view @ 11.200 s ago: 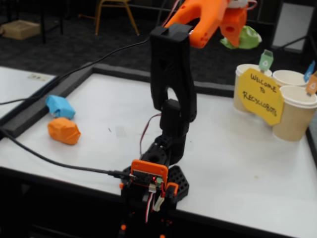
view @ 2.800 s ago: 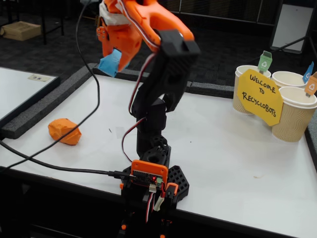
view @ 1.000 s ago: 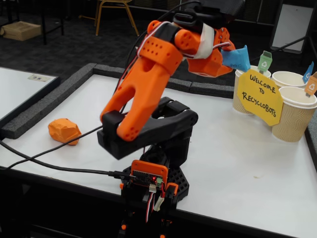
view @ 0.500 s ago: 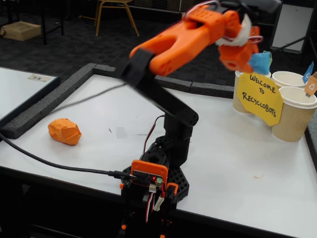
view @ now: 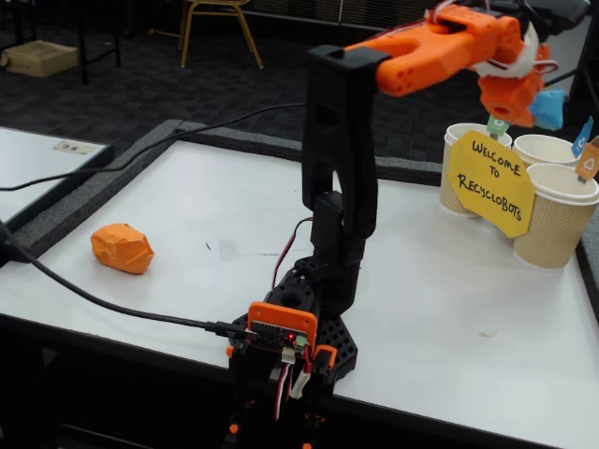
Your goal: Sort rubbish by color.
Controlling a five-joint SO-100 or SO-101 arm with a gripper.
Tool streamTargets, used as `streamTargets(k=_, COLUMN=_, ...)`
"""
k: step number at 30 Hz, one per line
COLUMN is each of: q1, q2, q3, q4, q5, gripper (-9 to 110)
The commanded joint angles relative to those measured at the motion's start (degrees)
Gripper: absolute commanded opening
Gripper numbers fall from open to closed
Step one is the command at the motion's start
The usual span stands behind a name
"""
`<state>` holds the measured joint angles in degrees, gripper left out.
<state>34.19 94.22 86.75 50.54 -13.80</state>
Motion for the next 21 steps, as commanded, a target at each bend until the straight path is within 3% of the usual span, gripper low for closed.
streamTargets(k=1, q1=1.8, q2=-2.5, q3=-13.3, q4=-2.5, q5=0.3, gripper=3)
streamTargets(k=21, q1=1.8, q2=-8.9, q3=-12.3, q4=-15.9, q5=0.3, gripper=12)
